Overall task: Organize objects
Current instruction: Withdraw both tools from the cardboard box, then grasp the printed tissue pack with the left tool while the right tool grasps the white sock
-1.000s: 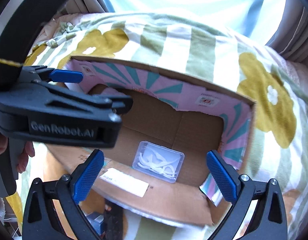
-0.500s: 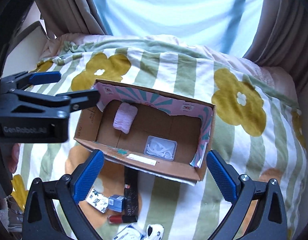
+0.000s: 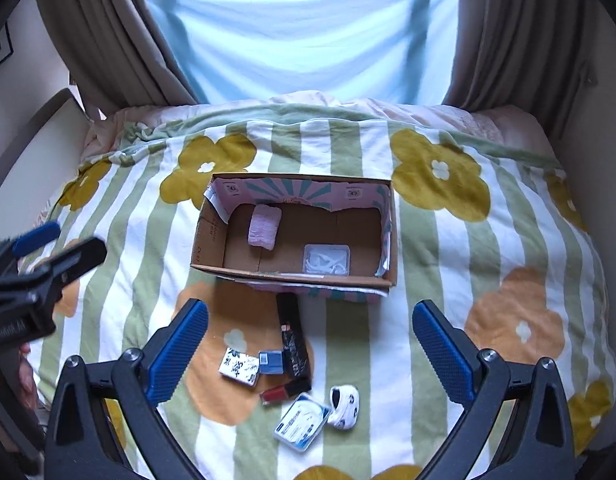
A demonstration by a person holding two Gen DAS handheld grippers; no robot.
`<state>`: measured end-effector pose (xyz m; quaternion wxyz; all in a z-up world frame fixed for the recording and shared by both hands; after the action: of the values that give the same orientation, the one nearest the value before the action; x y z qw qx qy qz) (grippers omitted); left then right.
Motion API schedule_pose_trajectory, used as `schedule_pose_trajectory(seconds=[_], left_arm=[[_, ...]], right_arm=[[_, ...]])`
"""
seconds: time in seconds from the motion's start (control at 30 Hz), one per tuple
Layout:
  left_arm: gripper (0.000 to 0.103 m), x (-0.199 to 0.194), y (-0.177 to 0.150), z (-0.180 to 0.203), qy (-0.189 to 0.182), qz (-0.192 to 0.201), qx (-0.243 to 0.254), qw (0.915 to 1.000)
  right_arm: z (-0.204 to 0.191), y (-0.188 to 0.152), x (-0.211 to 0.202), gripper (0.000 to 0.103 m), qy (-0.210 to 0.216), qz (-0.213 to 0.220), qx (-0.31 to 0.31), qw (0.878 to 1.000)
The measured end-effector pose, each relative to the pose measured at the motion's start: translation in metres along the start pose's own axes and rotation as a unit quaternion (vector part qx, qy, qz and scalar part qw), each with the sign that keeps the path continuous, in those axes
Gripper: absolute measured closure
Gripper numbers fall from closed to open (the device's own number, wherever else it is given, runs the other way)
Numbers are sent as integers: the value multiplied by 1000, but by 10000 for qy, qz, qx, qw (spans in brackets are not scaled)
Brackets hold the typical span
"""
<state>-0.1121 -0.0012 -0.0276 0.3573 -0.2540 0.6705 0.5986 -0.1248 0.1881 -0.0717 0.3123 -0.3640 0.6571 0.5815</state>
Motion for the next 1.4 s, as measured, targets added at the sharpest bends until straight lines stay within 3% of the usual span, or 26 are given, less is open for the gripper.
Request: schedule_pose_trajectory(seconds=[0.23,0.57,0.77,1.1,1.4], left_arm=[[0,-20,-52,11,-63,-102,32,9999],[0,-6,-52,4,-192,-285,-121,9993],[0,13,-68,7,-358,-459,-167,9982],[2,93,-129,38,-605,-942,78,9937],[8,194,-176,72,-778,-1387,297,9868]], right_arm=[[14,-26,-8,1,-25,-138,219,9997],[25,-23,-25,1,3,157,144,9998],[30,-47,-18,1,133,198,28,9997],[55,-111,46,4,161,-172,388,9990],[82,-159,128,24,307,-631,1021,9923]])
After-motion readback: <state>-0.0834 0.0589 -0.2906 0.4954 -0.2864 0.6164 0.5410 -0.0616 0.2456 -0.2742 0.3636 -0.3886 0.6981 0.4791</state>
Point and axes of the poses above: each gripper's, at about its wrist camera, not at the fingertips, and x roughly the way its jaws point, z to its right, y to its top, the point moved 9 cm from there along x, roughly the way its jaws point, and after that the axes turned 7 degrees about x, right-handed, at the moved point
